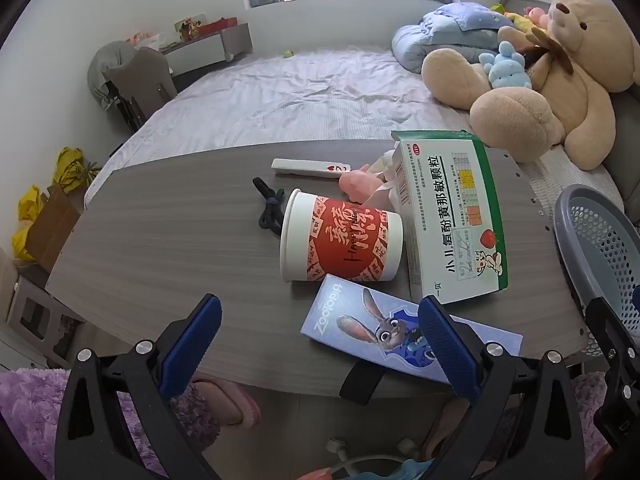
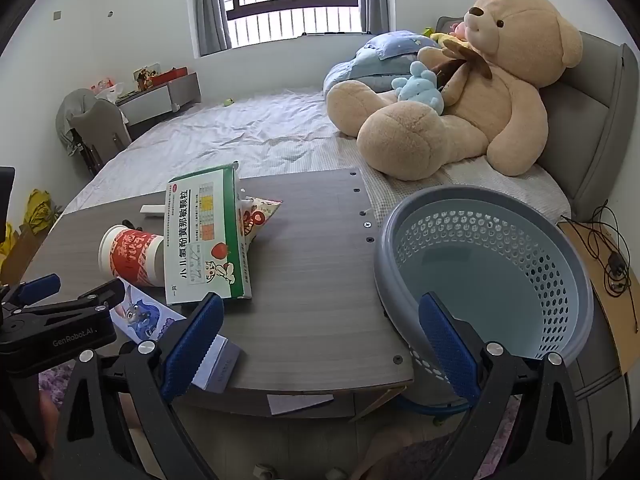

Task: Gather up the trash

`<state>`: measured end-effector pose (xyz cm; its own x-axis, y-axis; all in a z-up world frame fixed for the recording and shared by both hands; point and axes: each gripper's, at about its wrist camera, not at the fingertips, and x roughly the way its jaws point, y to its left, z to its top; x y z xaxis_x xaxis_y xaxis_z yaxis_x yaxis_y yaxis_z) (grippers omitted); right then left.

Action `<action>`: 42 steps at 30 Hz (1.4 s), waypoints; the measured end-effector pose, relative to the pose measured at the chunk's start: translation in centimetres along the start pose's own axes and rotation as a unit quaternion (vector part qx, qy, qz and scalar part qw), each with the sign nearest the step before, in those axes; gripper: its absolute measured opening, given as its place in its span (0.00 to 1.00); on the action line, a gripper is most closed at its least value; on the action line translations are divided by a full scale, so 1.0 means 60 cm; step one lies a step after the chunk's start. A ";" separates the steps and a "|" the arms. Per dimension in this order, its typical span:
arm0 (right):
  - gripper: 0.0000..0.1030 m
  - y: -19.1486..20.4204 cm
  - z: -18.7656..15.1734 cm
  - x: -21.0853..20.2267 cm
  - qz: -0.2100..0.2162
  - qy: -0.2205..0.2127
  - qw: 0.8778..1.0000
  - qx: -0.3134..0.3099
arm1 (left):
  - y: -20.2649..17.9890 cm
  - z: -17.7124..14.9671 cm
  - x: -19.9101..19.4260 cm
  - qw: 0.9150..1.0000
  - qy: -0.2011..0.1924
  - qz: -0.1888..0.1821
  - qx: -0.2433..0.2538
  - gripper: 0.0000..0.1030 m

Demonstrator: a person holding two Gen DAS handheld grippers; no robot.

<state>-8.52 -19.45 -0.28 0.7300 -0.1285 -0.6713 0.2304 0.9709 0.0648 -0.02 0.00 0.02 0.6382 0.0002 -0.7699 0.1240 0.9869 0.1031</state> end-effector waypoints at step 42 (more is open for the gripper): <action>0.91 0.000 -0.001 0.000 0.004 0.001 1.000 0.003 | -0.001 0.000 0.000 1.000 0.004 0.002 0.002 0.94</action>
<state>-8.54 -19.46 -0.34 0.7305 -0.1206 -0.6722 0.2283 0.9708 0.0740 0.00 -0.06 0.01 0.6327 0.0045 -0.7744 0.1248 0.9863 0.1077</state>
